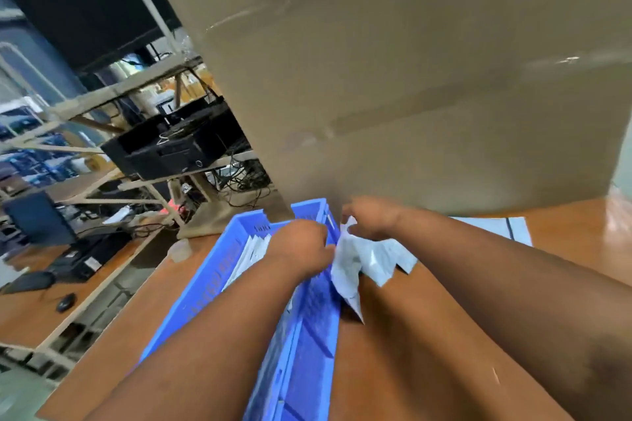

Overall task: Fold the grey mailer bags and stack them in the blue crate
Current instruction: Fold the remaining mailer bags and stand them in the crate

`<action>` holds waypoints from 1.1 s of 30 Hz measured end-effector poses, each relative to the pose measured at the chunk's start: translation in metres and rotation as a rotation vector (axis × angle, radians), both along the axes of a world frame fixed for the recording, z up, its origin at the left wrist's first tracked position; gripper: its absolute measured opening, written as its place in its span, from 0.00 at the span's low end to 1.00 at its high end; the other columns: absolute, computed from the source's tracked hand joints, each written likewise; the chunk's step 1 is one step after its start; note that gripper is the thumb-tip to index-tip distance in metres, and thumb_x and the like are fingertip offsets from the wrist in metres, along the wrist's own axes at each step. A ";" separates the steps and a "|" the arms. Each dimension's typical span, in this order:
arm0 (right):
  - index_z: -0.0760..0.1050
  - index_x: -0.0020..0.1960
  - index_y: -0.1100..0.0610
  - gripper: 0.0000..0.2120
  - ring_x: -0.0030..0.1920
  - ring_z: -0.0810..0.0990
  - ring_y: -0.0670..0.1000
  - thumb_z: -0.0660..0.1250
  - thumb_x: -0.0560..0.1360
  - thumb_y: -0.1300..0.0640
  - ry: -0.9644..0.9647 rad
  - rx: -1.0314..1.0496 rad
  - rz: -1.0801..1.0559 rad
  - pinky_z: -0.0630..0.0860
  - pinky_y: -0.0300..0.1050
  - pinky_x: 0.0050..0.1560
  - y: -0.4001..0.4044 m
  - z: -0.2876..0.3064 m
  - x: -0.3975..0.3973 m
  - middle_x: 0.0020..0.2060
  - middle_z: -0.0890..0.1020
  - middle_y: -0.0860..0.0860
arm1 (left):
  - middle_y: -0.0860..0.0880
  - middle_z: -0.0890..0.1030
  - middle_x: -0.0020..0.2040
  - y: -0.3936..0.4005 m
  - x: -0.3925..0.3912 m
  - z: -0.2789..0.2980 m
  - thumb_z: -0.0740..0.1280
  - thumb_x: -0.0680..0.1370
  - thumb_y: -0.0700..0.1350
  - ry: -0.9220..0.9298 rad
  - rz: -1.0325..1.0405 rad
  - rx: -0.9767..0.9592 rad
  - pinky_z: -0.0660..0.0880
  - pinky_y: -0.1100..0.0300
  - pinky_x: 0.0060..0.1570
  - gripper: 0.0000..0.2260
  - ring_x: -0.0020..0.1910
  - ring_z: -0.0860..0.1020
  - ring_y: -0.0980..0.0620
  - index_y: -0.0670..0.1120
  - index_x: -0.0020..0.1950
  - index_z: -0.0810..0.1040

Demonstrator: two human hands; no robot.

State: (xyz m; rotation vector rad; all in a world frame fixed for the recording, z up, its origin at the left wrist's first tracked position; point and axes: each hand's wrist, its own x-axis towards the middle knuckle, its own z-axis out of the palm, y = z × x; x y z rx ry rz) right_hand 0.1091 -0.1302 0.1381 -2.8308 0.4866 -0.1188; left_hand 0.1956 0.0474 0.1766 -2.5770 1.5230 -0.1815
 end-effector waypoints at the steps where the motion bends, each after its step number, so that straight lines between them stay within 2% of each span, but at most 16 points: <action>1: 0.79 0.69 0.52 0.17 0.66 0.79 0.59 0.68 0.82 0.52 0.029 0.014 -0.053 0.74 0.48 0.63 -0.013 -0.010 -0.013 0.67 0.80 0.55 | 0.47 0.83 0.48 -0.012 -0.007 -0.005 0.65 0.79 0.55 0.009 -0.017 0.020 0.70 0.56 0.42 0.12 0.53 0.81 0.44 0.47 0.46 0.80; 5: 0.79 0.67 0.48 0.16 0.64 0.80 0.56 0.66 0.81 0.49 0.064 0.066 -0.208 0.77 0.50 0.63 -0.043 -0.059 -0.055 0.65 0.80 0.51 | 0.47 0.83 0.53 -0.053 -0.028 -0.047 0.66 0.77 0.56 0.064 0.008 0.121 0.73 0.55 0.46 0.13 0.56 0.81 0.44 0.49 0.55 0.79; 8: 0.78 0.67 0.46 0.16 0.62 0.79 0.55 0.66 0.81 0.47 0.021 0.170 -0.219 0.77 0.49 0.58 -0.031 -0.095 -0.064 0.63 0.79 0.50 | 0.46 0.82 0.61 -0.065 -0.035 -0.086 0.66 0.74 0.56 0.234 0.227 0.120 0.77 0.52 0.54 0.27 0.62 0.81 0.43 0.49 0.71 0.74; 11: 0.76 0.70 0.44 0.18 0.63 0.79 0.54 0.66 0.81 0.44 -0.030 0.322 -0.200 0.76 0.51 0.61 0.001 -0.132 -0.059 0.64 0.78 0.49 | 0.44 0.78 0.67 -0.060 -0.043 -0.118 0.68 0.72 0.56 0.353 0.410 0.030 0.78 0.49 0.62 0.26 0.67 0.78 0.40 0.49 0.69 0.73; 13: 0.76 0.69 0.44 0.18 0.64 0.78 0.55 0.65 0.81 0.43 -0.061 0.415 -0.200 0.76 0.54 0.64 0.021 -0.155 -0.056 0.65 0.78 0.50 | 0.41 0.73 0.70 -0.055 -0.044 -0.133 0.69 0.75 0.55 0.327 0.474 -0.032 0.77 0.46 0.64 0.26 0.69 0.76 0.38 0.47 0.70 0.70; 16: 0.76 0.68 0.46 0.18 0.64 0.77 0.54 0.67 0.80 0.44 -0.123 0.501 -0.189 0.75 0.51 0.64 0.044 -0.180 -0.060 0.64 0.78 0.50 | 0.41 0.64 0.74 -0.051 -0.040 -0.147 0.67 0.79 0.48 0.234 0.514 -0.052 0.76 0.43 0.63 0.23 0.68 0.73 0.35 0.47 0.73 0.66; 19: 0.77 0.67 0.46 0.17 0.62 0.78 0.52 0.68 0.80 0.45 -0.214 0.595 -0.223 0.76 0.48 0.62 0.059 -0.197 -0.073 0.63 0.79 0.48 | 0.42 0.63 0.72 -0.046 -0.039 -0.159 0.63 0.81 0.41 0.193 0.481 -0.099 0.78 0.42 0.61 0.16 0.61 0.77 0.36 0.48 0.68 0.69; 22: 0.78 0.67 0.47 0.17 0.59 0.80 0.49 0.69 0.79 0.48 -0.299 0.709 -0.264 0.76 0.48 0.64 0.062 -0.205 -0.090 0.60 0.80 0.47 | 0.44 0.71 0.62 -0.040 -0.044 -0.161 0.62 0.78 0.37 0.299 0.360 -0.221 0.80 0.43 0.57 0.13 0.53 0.78 0.39 0.49 0.61 0.72; 25: 0.78 0.68 0.46 0.19 0.56 0.81 0.45 0.68 0.78 0.48 -0.390 0.789 -0.321 0.78 0.50 0.63 0.057 -0.202 -0.114 0.59 0.79 0.45 | 0.46 0.77 0.61 -0.034 -0.060 -0.154 0.65 0.75 0.33 0.411 0.193 -0.370 0.76 0.55 0.56 0.21 0.58 0.78 0.43 0.48 0.66 0.77; 28: 0.77 0.70 0.45 0.19 0.56 0.81 0.45 0.69 0.80 0.49 -0.495 0.782 -0.385 0.79 0.50 0.63 0.048 -0.189 -0.142 0.62 0.77 0.45 | 0.51 0.80 0.61 -0.033 -0.084 -0.142 0.65 0.75 0.32 0.504 0.044 -0.512 0.71 0.66 0.55 0.22 0.60 0.79 0.52 0.49 0.65 0.80; 30: 0.76 0.70 0.44 0.19 0.59 0.80 0.44 0.70 0.80 0.49 -0.587 0.771 -0.427 0.79 0.49 0.63 0.043 -0.176 -0.163 0.63 0.75 0.44 | 0.56 0.82 0.58 -0.032 -0.103 -0.129 0.66 0.75 0.32 0.637 -0.053 -0.571 0.72 0.73 0.53 0.20 0.57 0.79 0.59 0.52 0.61 0.82; 33: 0.77 0.69 0.47 0.21 0.64 0.75 0.46 0.68 0.77 0.48 -0.761 0.620 -0.511 0.74 0.44 0.66 0.041 -0.156 -0.200 0.67 0.72 0.45 | 0.57 0.86 0.51 -0.029 -0.128 -0.112 0.66 0.73 0.32 0.917 -0.064 -0.589 0.76 0.69 0.46 0.19 0.49 0.82 0.60 0.53 0.54 0.85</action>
